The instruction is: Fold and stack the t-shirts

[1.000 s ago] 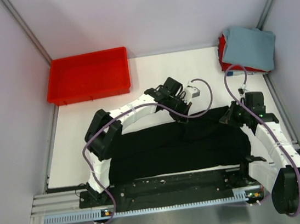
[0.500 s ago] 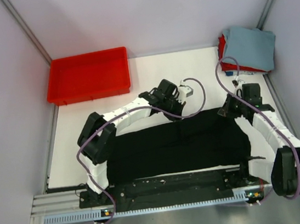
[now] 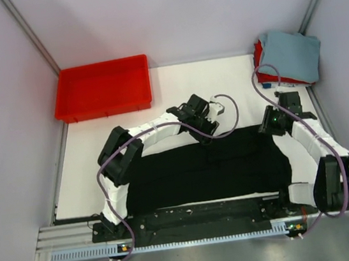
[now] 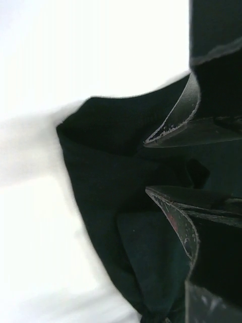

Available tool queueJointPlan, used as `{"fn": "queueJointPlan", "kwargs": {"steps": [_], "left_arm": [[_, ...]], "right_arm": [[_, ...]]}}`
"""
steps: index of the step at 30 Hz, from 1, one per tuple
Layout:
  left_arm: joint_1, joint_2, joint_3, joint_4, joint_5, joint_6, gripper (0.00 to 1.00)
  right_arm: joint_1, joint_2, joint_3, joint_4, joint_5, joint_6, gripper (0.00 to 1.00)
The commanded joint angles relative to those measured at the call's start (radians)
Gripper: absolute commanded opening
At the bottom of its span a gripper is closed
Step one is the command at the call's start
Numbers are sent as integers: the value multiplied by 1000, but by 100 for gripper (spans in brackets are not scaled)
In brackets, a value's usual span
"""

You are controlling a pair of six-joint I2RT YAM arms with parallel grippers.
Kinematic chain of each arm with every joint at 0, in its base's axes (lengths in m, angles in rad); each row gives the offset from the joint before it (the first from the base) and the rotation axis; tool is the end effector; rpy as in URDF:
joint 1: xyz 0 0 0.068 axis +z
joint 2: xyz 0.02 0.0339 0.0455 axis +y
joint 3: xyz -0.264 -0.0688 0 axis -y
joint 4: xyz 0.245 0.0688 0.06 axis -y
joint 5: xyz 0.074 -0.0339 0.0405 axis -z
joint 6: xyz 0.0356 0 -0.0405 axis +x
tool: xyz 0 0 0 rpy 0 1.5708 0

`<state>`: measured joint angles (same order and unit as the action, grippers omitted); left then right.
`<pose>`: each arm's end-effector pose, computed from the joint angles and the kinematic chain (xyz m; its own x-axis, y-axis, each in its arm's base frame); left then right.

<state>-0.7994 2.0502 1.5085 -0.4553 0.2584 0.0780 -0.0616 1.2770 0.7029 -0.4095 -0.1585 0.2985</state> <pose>0.3013 -0.3229 0.1818 -0.5222 0.6451 -0.5579 0.8331 0.5259 -0.1717 0.2422 -0.0093 0.1926 -0.8020 0.3404 -0.4909 0.2190 0.9321 0.2885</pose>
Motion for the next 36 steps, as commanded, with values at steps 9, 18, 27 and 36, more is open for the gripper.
{"fn": "queueJointPlan", "kwargs": {"steps": [9,18,27,36], "left_arm": [[-73,-121,-71,10,166,-7,33],[-78,-41,-134,13,111,31,35],[-78,-117,-108,-32,152,123,46],[18,-314,-120,-244,111,299,52]], "right_arm": [[121,-194,-77,116,-124,178,0],[-70,44,-178,141,-102,215,0],[-75,-63,-39,22,-15,154,0],[-76,5,63,-55,-19,105,0]]}}
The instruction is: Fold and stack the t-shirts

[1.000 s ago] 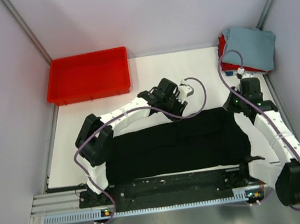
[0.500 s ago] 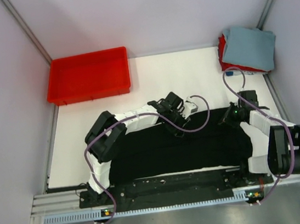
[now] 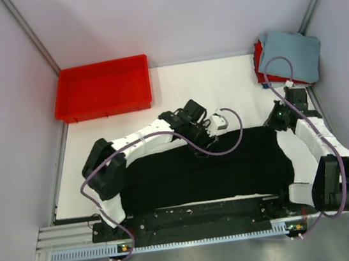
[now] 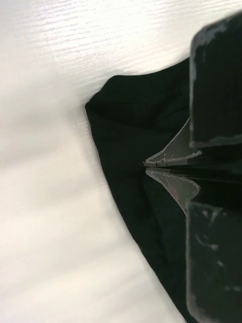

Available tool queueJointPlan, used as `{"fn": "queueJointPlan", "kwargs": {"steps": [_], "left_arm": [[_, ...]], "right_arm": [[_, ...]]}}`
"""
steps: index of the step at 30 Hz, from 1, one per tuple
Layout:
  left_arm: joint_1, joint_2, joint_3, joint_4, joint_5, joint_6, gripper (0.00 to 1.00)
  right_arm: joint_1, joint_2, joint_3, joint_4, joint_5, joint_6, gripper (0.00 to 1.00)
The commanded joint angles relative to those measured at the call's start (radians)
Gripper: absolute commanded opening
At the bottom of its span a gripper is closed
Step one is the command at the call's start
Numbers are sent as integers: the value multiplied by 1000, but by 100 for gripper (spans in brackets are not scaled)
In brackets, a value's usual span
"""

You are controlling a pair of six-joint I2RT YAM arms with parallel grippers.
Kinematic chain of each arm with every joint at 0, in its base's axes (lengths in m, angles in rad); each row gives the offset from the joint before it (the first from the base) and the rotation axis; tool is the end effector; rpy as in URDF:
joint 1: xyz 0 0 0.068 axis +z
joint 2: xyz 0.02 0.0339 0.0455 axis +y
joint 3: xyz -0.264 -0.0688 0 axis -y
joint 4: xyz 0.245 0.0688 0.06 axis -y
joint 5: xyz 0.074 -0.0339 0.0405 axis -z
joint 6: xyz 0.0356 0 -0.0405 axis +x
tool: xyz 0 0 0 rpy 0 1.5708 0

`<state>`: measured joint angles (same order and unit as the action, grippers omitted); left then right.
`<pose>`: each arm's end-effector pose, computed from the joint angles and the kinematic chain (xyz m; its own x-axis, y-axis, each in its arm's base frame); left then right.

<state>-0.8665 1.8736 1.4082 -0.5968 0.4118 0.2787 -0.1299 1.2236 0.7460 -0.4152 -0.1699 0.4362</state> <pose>0.2459 -0.3114 0.2160 -0.3169 0.7623 -0.5643 0.9483 0.2446 -0.2021 0.2425 -0.0256 0.2175 -0.6904 0.5101 -0.5129 0.3467 0.8556 0.3844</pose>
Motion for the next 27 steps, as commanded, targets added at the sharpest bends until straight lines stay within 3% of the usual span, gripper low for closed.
{"fn": "queueJointPlan", "kwargs": {"steps": [1,4,7,12,16,20,23,27], "left_arm": [[122,-154,-49,-118,-50,105,50],[268,-220,-170,-138,-91,148,42],[409,-312,-312,-104,-168,203,41],[633,-459,-445,-95,-192,237,41],[753,-514,-521,-93,-223,263,41],[779,-557,-601,-77,-286,277,41],[781,-588,-640,-75,-289,284,41],[779,-576,-669,-78,-285,298,41]], "right_arm": [[-7,79,9,-45,-20,-28,0],[-7,176,4,-31,-62,-28,0],[-5,324,62,-10,-111,-27,0],[97,589,318,9,-65,-10,0],[220,911,825,-129,-59,12,0],[276,1141,1301,-256,-60,51,0],[274,1157,1440,-258,-59,52,1],[273,1003,1351,-258,18,-46,8]]}}
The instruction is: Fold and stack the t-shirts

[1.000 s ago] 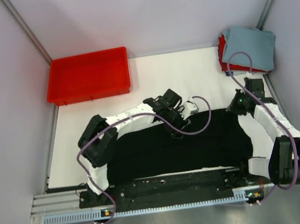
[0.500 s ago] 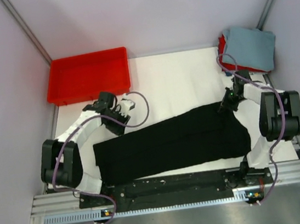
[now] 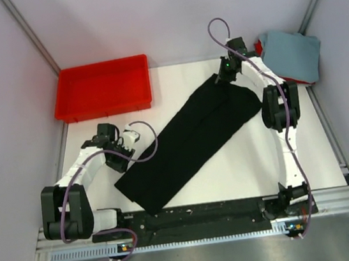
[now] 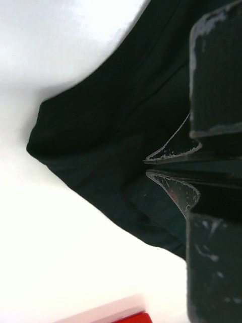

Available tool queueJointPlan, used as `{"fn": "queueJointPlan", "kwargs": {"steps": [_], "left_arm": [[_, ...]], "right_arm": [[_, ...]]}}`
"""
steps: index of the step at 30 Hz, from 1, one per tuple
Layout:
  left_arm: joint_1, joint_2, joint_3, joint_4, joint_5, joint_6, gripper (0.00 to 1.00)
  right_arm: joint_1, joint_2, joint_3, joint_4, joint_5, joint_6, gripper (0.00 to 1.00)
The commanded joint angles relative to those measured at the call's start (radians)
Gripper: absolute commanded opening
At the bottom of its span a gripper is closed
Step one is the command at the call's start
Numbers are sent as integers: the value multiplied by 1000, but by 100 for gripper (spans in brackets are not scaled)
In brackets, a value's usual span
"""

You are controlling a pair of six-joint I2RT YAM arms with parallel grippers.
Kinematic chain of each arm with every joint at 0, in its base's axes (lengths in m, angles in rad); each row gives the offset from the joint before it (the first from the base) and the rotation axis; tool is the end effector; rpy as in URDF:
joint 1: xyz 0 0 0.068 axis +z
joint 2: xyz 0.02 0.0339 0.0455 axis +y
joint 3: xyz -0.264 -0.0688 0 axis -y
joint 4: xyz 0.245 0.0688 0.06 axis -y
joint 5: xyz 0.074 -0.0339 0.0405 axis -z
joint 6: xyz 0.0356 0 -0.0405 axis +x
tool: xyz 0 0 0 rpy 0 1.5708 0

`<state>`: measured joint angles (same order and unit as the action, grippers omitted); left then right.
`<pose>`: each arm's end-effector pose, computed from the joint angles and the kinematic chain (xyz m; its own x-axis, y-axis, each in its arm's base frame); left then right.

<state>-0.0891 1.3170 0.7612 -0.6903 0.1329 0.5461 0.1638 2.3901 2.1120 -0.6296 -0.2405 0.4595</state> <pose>0.2270 -0.0250 0.1872 -0.7390 0.5829 -0.3378 0.6016 0.7966 0.0584 0.5233 0.0951 0.1986 -0.8313 0.2992 -0.4685 0.0732 0.8944 0.4412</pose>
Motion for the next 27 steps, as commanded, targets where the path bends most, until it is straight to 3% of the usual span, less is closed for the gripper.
{"fn": "queueJointPlan", "kwargs": {"steps": [1,7,13,16,19,23,25,27], "left_arm": [[2,-13,-28,18,3,37,41],[-14,10,-97,48,62,78,40],[-154,-21,-209,28,57,141,40],[-254,-61,-241,17,28,147,39],[-305,-76,-194,-31,108,160,40],[-395,-81,-91,-86,275,143,41],[-452,-102,-51,-127,329,150,42],[-472,-125,-22,-167,344,159,43]], "right_arm": [[-21,-219,-103,-44,116,-93,9],[-70,-445,-551,-19,156,-131,9],[-125,-384,-655,-4,101,-130,6],[-125,-235,-513,-31,52,-134,7],[-127,-4,-159,-113,-79,-111,6],[-119,246,312,-102,-301,37,5],[-122,255,376,-14,-327,79,7],[-121,181,312,63,-342,53,16]]}}
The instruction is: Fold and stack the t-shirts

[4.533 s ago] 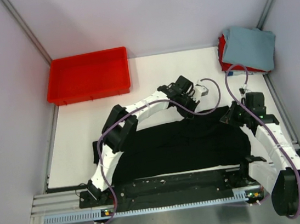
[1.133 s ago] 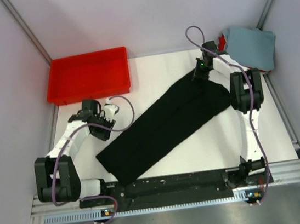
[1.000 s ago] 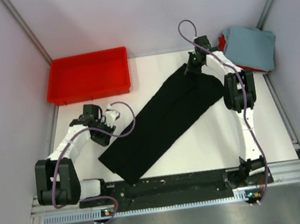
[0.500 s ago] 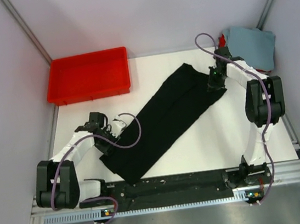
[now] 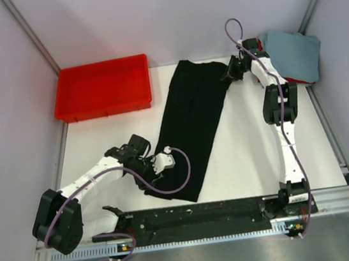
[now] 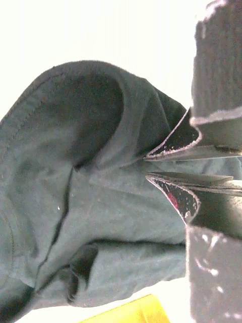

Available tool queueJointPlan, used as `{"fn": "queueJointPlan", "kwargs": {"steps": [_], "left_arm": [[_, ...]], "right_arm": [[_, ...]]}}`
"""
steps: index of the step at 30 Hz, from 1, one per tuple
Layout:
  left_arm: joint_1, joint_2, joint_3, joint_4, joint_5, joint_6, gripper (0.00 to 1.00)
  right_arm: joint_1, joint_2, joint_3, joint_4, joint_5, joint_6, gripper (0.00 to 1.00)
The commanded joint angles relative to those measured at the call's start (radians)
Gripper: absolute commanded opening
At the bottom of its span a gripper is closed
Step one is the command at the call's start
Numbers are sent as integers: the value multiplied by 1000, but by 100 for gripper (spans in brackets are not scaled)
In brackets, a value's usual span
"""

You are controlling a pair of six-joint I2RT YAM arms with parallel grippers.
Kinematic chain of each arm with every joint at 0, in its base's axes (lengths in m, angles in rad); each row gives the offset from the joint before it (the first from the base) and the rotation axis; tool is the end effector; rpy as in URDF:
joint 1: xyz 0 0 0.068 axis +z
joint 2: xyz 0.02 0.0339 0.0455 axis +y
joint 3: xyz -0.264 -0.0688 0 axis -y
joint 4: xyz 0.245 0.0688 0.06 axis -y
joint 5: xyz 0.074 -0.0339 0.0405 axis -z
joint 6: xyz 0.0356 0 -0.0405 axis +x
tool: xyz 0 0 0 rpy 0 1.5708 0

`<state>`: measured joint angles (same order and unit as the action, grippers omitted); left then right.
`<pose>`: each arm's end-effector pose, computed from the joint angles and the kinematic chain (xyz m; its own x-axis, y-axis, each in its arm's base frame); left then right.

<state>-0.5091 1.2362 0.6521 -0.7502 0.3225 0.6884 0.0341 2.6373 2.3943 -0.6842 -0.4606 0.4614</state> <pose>0.1657 -0.1054 0.1730 -0.3207 0.8691 -0.3767 0.9464 0.3106 -0.0891 0.5660 0.0351 0.1556 -0.8482 0.3701 -0.3790 0.0899 0.8056 0.5855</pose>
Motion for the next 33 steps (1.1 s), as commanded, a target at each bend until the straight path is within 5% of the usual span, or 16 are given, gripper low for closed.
{"fn": "queueJointPlan", "kwargs": {"steps": [1,9,13,17,20,28,33], "left_arm": [[-52,-52,105,-121,153,19,43],[-60,-70,159,-227,190,219,53],[-62,-98,77,-210,144,347,57],[-60,-141,-6,-184,138,436,65],[-69,-152,-51,-140,144,456,66],[-98,-165,-161,-23,32,459,63],[-103,-178,-166,35,4,413,34]], "right_arm": [[10,-113,-12,141,-137,8,20],[84,-684,-516,181,-220,-421,46],[235,-1093,-983,392,-262,-679,49],[393,-1419,-1409,613,-241,-854,71],[557,-1562,-1585,554,-191,-1045,73],[1122,-1493,-1811,633,235,-1101,72],[1202,-1332,-1834,799,292,-1093,72]]}}
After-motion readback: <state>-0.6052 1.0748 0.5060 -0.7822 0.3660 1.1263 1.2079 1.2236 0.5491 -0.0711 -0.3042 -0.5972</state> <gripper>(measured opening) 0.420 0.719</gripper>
